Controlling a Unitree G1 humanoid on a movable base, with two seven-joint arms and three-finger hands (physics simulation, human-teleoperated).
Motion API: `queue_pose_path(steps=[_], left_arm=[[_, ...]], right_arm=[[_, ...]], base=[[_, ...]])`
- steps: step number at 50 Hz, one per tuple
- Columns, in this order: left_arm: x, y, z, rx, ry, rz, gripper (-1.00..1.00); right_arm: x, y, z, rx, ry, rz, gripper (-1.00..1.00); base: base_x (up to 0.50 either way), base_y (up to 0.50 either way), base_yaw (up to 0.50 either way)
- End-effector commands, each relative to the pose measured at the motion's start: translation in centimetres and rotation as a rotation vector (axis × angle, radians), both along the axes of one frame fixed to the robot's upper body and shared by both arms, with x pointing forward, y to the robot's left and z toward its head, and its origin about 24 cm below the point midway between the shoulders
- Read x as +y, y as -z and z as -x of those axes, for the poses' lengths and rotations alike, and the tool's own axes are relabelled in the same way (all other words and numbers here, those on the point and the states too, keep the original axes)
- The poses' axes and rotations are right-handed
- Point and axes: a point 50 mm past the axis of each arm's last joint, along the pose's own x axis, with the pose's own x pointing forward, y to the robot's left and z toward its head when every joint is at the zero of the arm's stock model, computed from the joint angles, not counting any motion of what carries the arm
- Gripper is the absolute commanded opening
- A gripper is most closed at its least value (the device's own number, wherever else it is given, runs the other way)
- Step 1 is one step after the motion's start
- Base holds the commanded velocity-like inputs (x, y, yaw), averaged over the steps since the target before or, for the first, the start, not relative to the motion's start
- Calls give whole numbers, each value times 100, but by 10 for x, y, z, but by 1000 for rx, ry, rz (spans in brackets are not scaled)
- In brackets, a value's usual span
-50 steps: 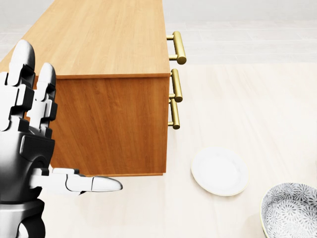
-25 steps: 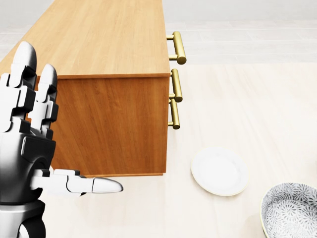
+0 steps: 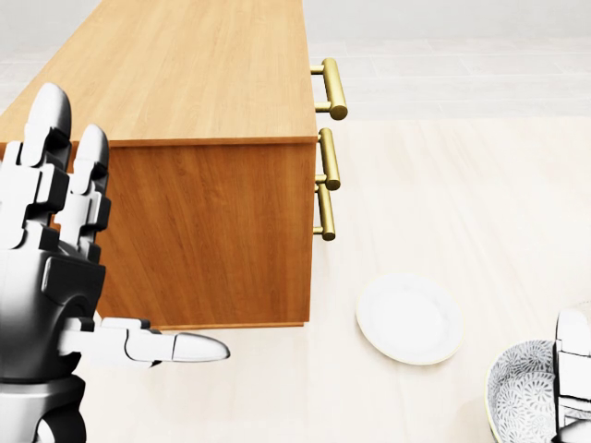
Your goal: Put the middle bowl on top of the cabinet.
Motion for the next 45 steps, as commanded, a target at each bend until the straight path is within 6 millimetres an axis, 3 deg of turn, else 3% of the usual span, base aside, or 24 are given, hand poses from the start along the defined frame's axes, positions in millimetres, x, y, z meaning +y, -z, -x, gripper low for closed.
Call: queue_pose_path(steps=[1,45], left_arm=[[-1,0,0,1,2,-1,100],[-1,-3,1,-16,5,-6,100]], right_arm=[[10,13,-1,37,-83,26,100],[18,11,-7,103,-161,-23,100]], base=[[0,0,0],[0,0,0]])
